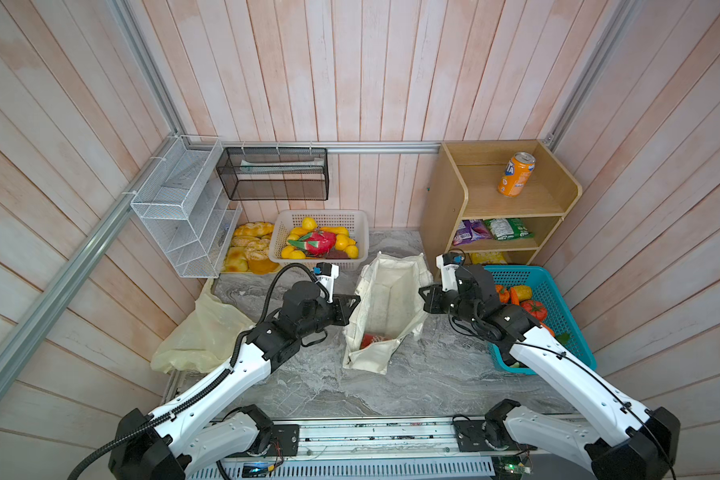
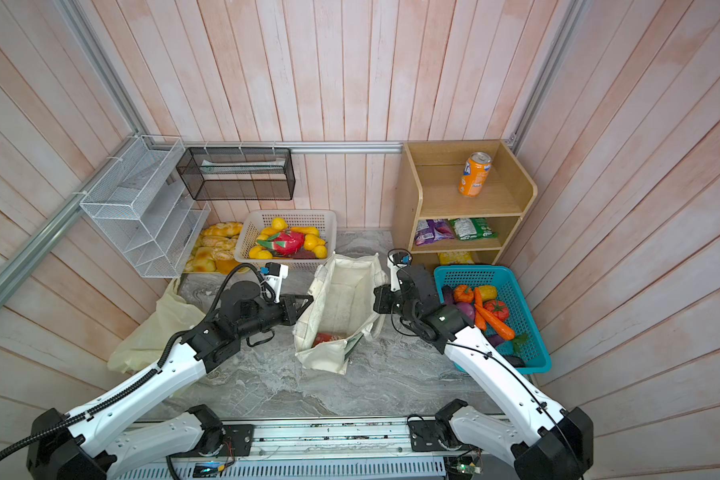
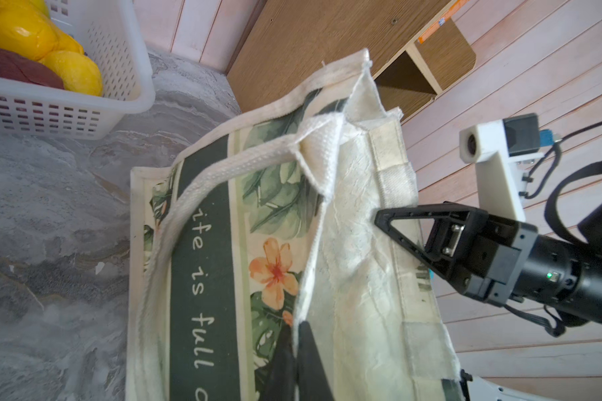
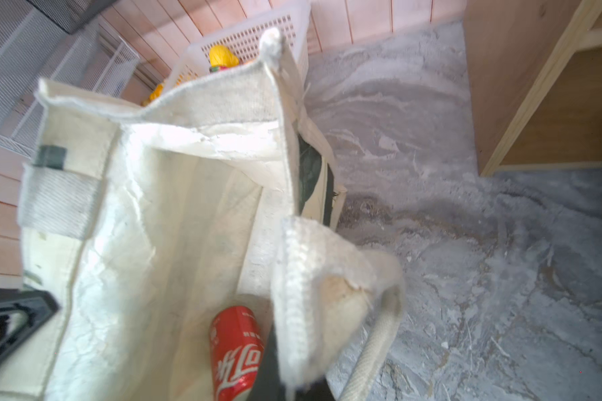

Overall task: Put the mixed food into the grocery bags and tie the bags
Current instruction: 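Reach the right gripper to the purple snack bag on the lower shelf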

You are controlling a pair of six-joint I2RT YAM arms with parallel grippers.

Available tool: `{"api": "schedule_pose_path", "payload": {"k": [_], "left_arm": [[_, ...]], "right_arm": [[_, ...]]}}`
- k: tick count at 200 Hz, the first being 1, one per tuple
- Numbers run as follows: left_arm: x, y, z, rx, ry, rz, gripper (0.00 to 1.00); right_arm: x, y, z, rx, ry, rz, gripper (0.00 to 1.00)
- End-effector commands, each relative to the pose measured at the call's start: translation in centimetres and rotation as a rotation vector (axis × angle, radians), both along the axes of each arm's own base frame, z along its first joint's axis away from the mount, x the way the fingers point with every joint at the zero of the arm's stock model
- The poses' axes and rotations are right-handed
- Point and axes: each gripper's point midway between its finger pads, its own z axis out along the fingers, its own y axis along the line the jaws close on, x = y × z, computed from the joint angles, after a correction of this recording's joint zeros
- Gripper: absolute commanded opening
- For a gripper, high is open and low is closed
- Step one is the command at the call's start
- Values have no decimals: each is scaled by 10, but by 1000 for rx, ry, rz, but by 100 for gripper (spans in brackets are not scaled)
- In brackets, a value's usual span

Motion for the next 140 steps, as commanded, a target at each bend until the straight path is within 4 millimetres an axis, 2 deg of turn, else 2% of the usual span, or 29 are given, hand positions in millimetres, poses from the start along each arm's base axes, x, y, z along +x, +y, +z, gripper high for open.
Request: {"api": "schedule_pose_path", "payload": {"k": [1, 52, 67, 75, 83, 106, 140], "left_arm": [[1, -9, 6, -22, -1, -32, 0], [4, -31, -11, -1, 44, -52, 0], [9, -31, -19, 19, 63, -33, 0], [10, -30, -22, 28, 68, -27, 0], [12, -29, -23, 35, 67, -19, 0], [15, -25, -25, 50, 62, 4, 0], [18, -22, -26, 41, 57, 6, 0]], "right_arm": [[14, -11, 30, 3, -85, -17, 0], [22, -24, 23, 28, -60, -29, 0], [23, -31, 24, 33, -58, -37, 31], [24, -40, 28, 41, -67, -62, 43], [25, -51, 33, 56, -76, -88, 47], [27, -90, 51, 107, -107, -185, 49], [42, -142, 49, 175, -104, -355, 49]]}}
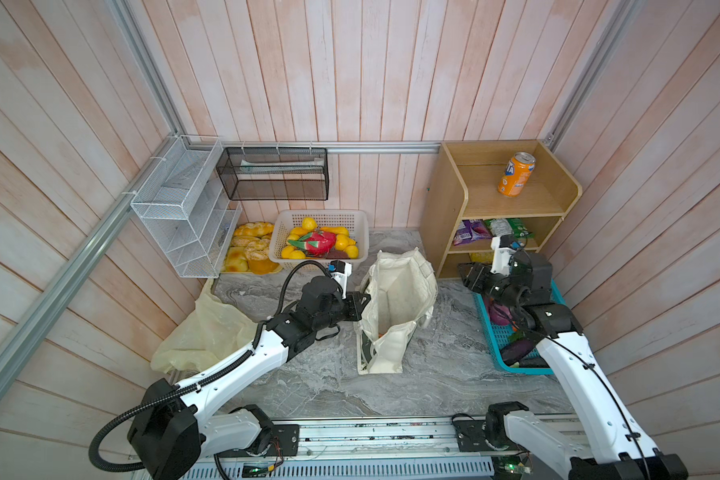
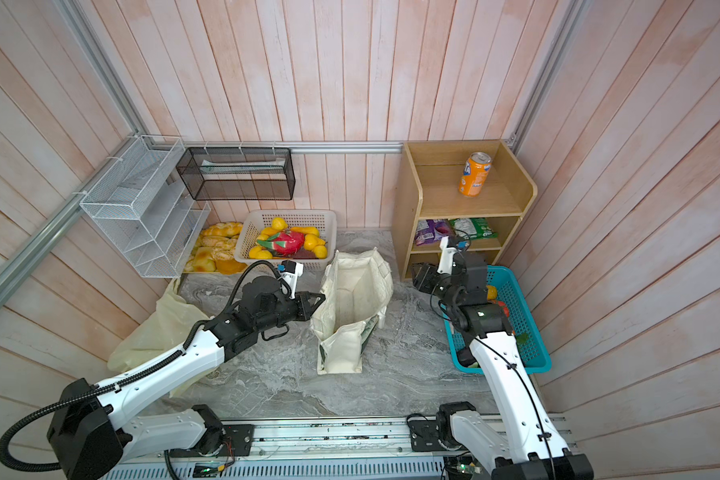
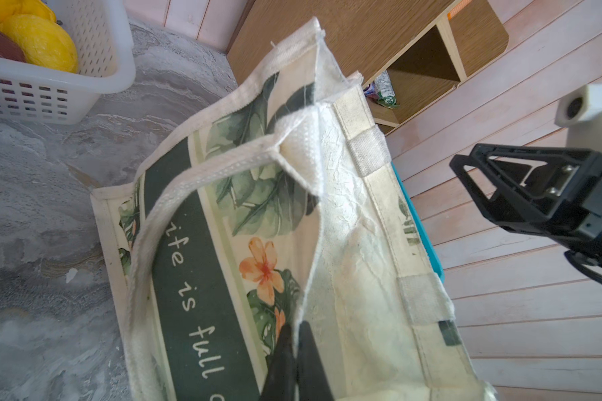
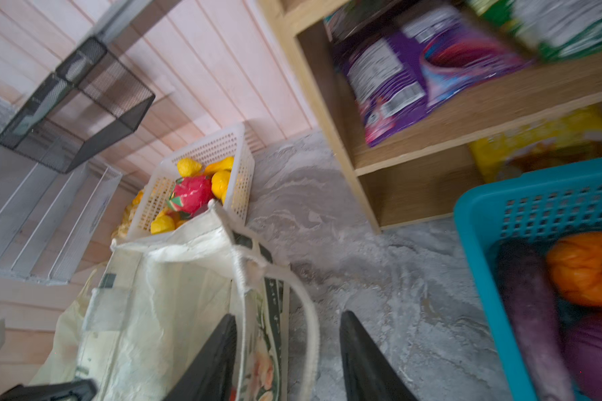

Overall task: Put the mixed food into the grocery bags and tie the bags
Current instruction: 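Reach the right gripper to the purple snack bag on the lower shelf, then grasp the purple snack bag with the right gripper and pull it out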

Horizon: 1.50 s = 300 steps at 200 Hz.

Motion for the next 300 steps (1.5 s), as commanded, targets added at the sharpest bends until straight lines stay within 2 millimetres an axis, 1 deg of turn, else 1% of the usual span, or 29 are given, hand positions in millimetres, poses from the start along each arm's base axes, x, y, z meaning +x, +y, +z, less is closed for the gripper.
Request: {"api": "schedule_pose_path", "payload": {"k": [1, 16, 41, 71, 85, 116, 148, 206, 257, 300], "left_arm": [[3, 3, -1, 9, -1, 5, 0], [2, 3, -3, 4, 2, 0, 0], [0, 3, -6, -6, 3, -8, 0], [-1, 4, -8, -23, 4, -18, 0], [-3, 2, -9, -30, 6, -30, 0], [-5, 1, -12, -35, 9, -45, 0], [-7, 1, -18, -48, 20, -52, 0], [-7, -2, -25, -56, 35, -65, 0], [-6, -1, -28, -55, 40, -62, 0], [-5, -2, -29, -54, 44, -65, 0]], "right_arm": [[8, -19, 4, 72, -17, -55, 49], [20, -35, -2, 114, -17, -114, 49], [44, -47, -11, 223, -27, -151, 49], [70, -43, -25, 364, -33, -123, 48], [80, -40, -27, 407, -42, -106, 47], [100, -39, -30, 467, -46, -93, 46], [118, -40, -43, 510, -20, -103, 46], [140, -45, -56, 523, -9, -123, 45], [145, -45, -63, 533, -4, -127, 44], [158, -45, -71, 539, 4, -130, 44]]}}
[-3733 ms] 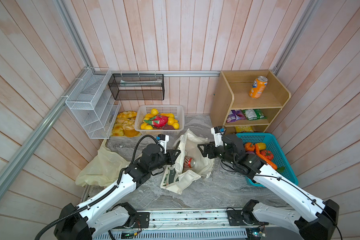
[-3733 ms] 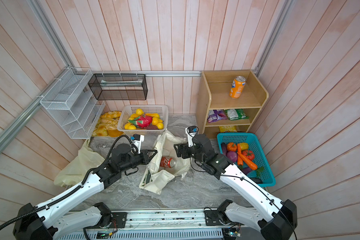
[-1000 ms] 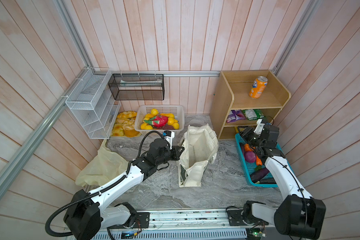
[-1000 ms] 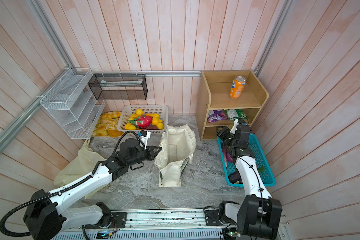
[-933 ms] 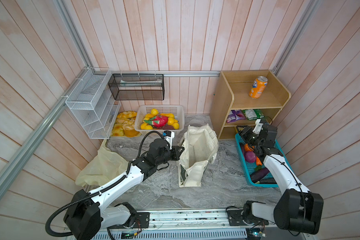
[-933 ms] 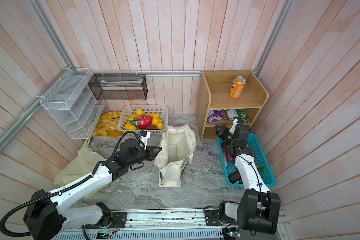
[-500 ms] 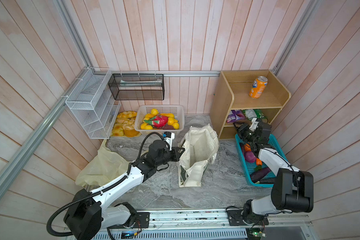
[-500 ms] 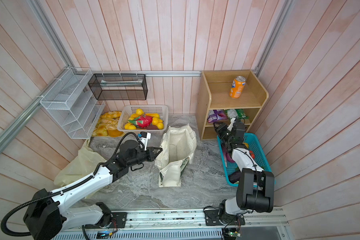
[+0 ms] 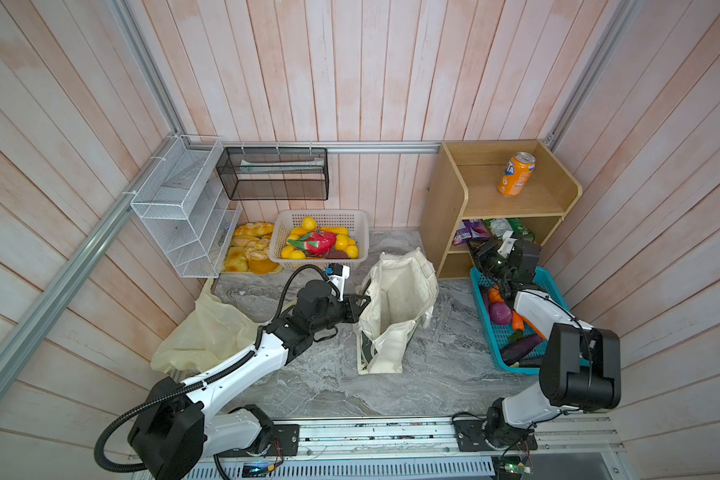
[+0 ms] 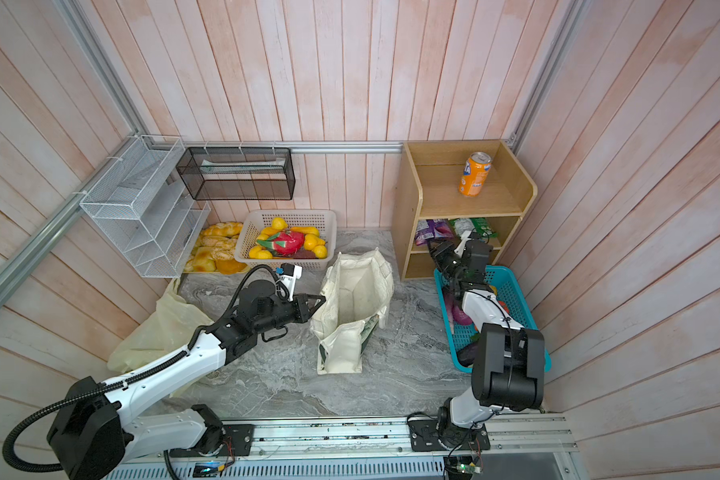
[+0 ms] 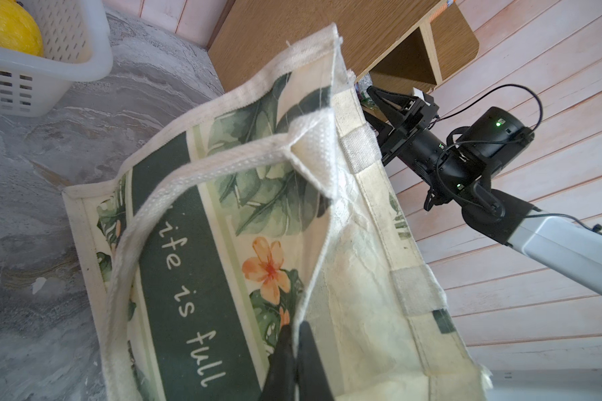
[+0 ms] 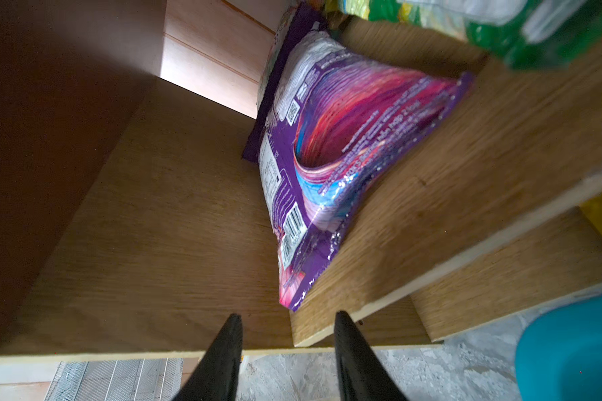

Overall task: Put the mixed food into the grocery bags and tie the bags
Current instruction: 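Grasp the purple snack bag with the right gripper and pull it out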

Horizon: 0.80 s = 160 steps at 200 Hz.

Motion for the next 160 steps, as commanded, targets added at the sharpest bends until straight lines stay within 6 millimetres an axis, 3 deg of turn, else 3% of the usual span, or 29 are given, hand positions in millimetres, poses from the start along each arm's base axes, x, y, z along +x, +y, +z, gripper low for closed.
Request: {"api": "schedule_pose_path", "payload": {"k": [1, 107, 123, 160], "left_arm": [[-4, 0, -19, 23, 49, -16, 0], [-2, 1, -15, 31, 47, -11, 0], [-2, 1, -15, 34, 48, -9, 0], [-1, 3, -14, 36, 48, 1, 0]], "right_arm": [[13, -1, 7, 3, -32, -1, 44], [43, 3, -16, 32, -10, 33, 45], [44, 4, -17, 50, -19, 31, 37], [38, 7, -11, 54, -38, 43, 7]]}}
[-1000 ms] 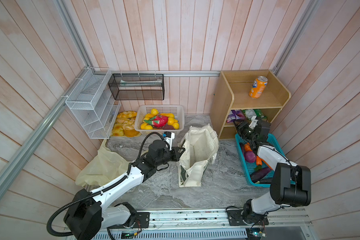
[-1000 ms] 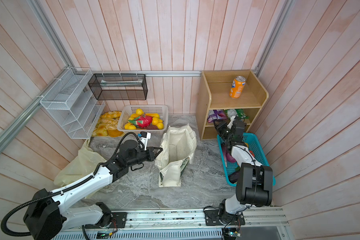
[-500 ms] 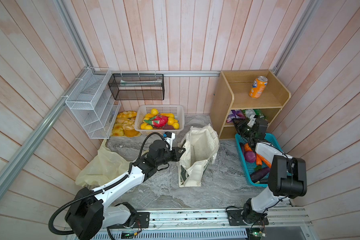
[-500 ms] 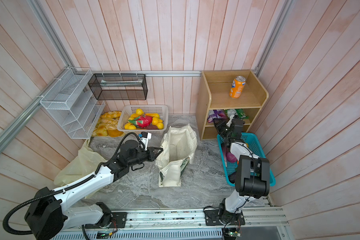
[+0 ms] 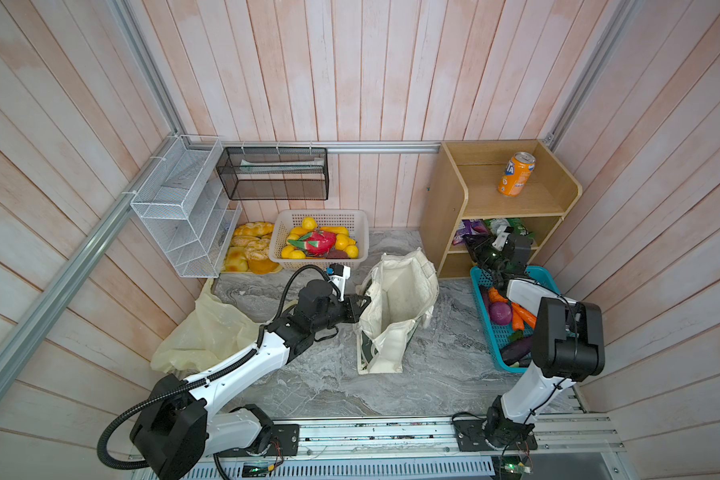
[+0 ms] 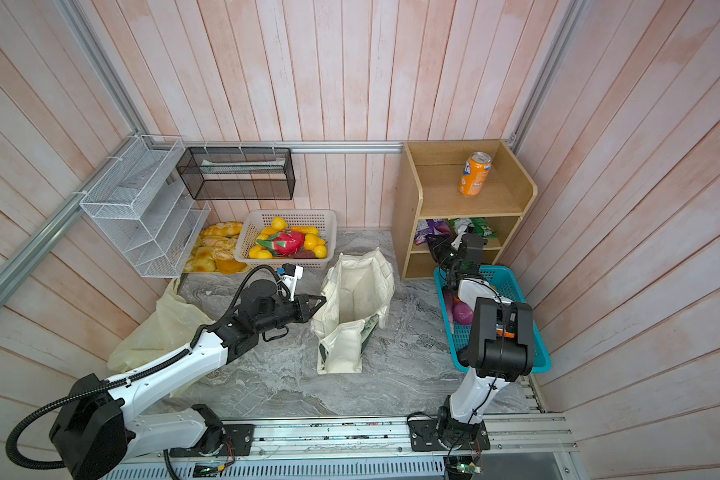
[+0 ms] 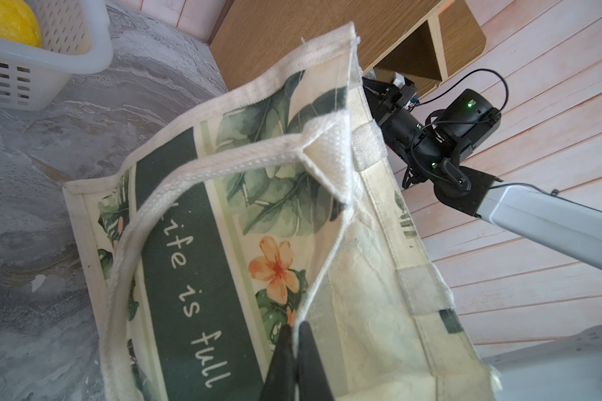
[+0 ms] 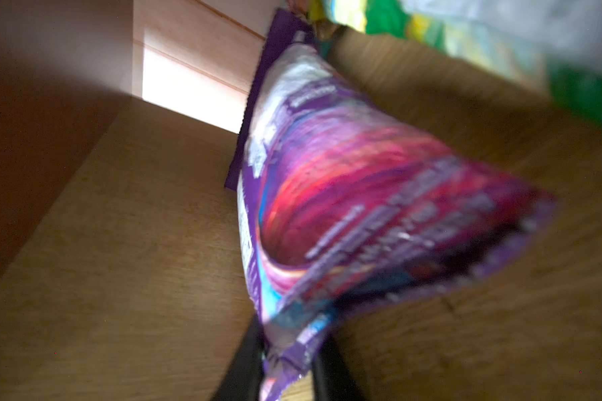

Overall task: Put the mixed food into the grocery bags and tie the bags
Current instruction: 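Grasp the purple snack bag with the right gripper and pull it out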

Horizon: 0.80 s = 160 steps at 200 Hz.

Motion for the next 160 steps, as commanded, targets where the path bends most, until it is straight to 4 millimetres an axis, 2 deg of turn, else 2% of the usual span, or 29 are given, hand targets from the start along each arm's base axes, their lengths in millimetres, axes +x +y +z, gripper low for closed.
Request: {"api": "schedule_pose_path", "payload": {"k": [1, 10, 34, 56, 111, 160], "left_arm": [[-3, 3, -10, 30, 39, 0, 0], [-2, 4, -10, 34, 41, 5, 0], [-1, 7, -12, 49, 40, 19, 0], [-1, 10, -11, 58, 34, 33, 0], [2, 12, -10, 75, 23, 42, 0], [4, 9, -3, 77, 5, 33, 0]], "right_arm": [[-4, 6, 4, 10, -20, 20, 6], [-7, 7, 7, 11, -25, 26, 0], [-20, 12, 21, 8, -59, 51, 0], [-41, 17, 35, 4, -87, 70, 0], [-111, 24, 72, -39, -147, 67, 0], [-185, 37, 128, -77, -265, 86, 0]]}}
